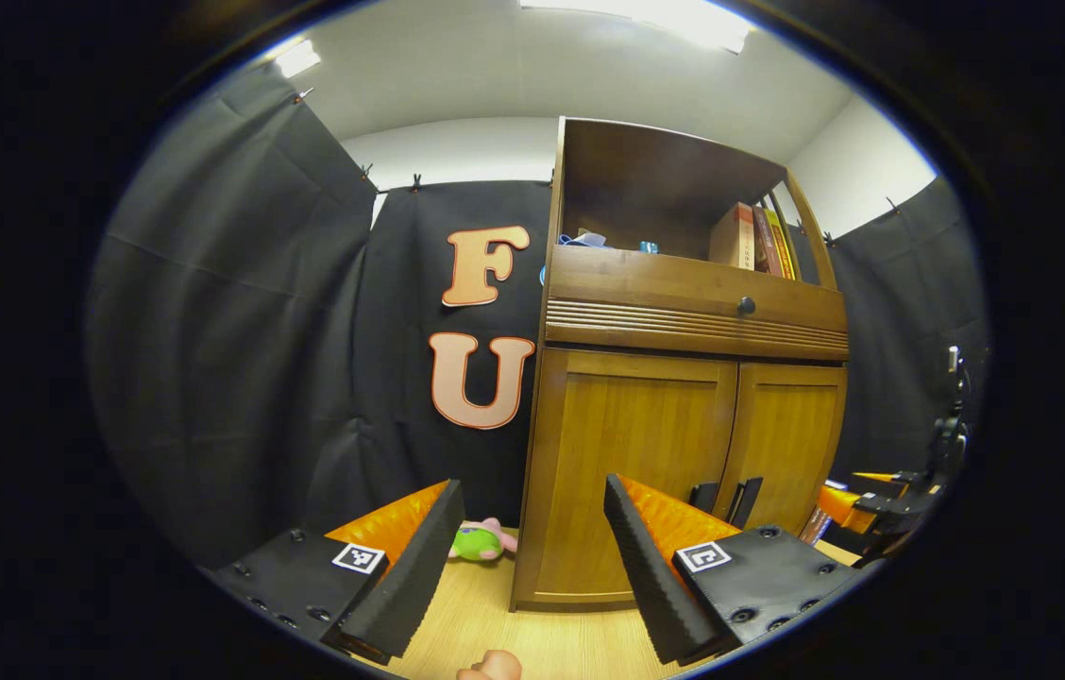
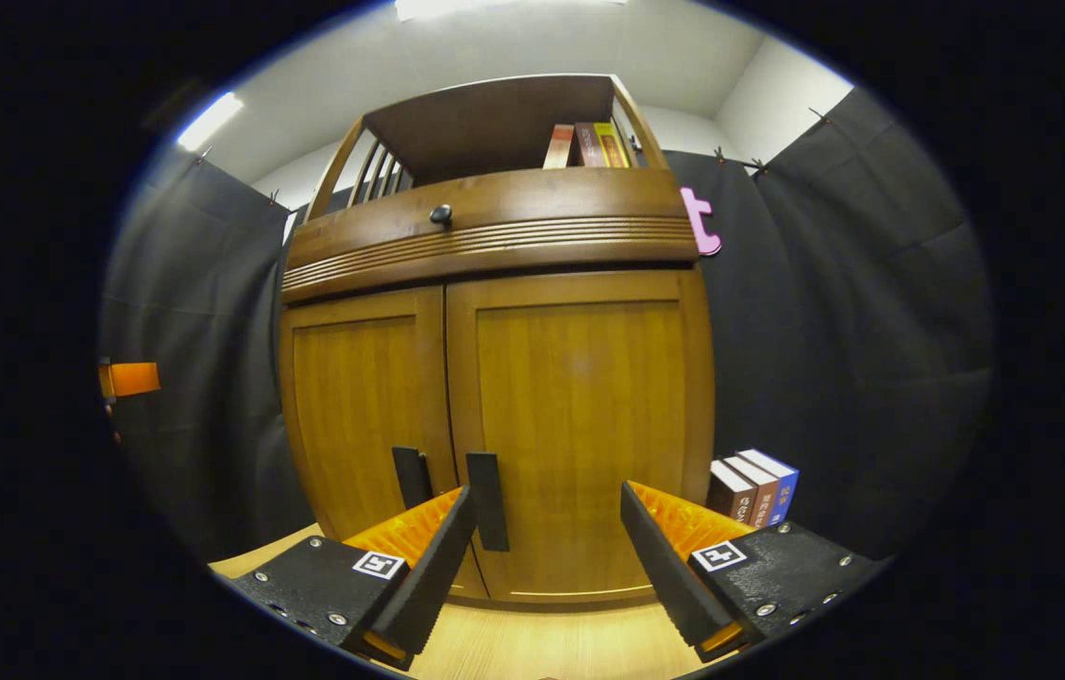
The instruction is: Open the right door of the double-door shoe cabinet with the right hand, and open the left door with the left hand.
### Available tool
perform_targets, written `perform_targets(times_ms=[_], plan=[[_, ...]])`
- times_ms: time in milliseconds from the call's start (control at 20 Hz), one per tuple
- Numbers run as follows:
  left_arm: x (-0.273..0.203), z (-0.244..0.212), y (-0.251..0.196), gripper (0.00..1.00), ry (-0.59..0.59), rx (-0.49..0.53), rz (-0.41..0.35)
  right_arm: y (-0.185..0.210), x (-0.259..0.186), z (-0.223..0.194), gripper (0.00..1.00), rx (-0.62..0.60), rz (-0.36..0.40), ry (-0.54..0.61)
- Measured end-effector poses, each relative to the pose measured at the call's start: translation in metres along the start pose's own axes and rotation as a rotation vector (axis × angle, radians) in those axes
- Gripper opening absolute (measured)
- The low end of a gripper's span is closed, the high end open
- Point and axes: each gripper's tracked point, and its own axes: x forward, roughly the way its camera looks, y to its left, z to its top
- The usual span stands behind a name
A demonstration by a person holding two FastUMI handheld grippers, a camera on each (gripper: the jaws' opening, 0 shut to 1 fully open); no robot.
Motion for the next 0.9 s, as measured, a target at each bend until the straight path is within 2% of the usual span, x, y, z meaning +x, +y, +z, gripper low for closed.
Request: perform_targets(times_ms=[300,350,450,500,600,650,700,750,900], plan=[[-0.001,-0.005,0.016,0.96,0.017,0.026,0.031,0.03,0.057,-0.05,0.95,-0.02,0.028,0.08],[-0.001,-0.005,0.018,0.96,0.019,0.029,0.034,0.033,0.065,-0.055,1.0,-0.013,0.033,0.088],[-0.005,-0.006,0.02,0.96,0.02,0.031,0.034,0.038,0.084,-0.063,1.0,-0.003,0.037,0.093],[-0.007,-0.005,0.021,0.95,0.018,0.033,0.035,0.039,0.09,-0.066,0.95,0.001,0.033,0.095],[-0.013,-0.002,0.026,0.94,0.003,0.048,0.041,0.039,0.097,-0.07,0.93,0.0,0.024,0.098],[-0.014,0.001,0.032,0.95,-0.008,0.053,0.054,0.04,0.101,-0.07,0.78,-0.005,0.025,0.092],[-0.016,0.003,0.035,0.96,-0.018,0.056,0.063,0.041,0.105,-0.069,0.98,-0.013,0.025,0.086],[-0.018,0.005,0.036,0.96,-0.025,0.055,0.071,0.04,0.109,-0.07,0.82,-0.025,0.02,0.085],[-0.021,0.003,0.035,0.96,-0.022,0.049,0.061,0.04,0.114,-0.073,0.74,-0.044,0.009,0.087]])
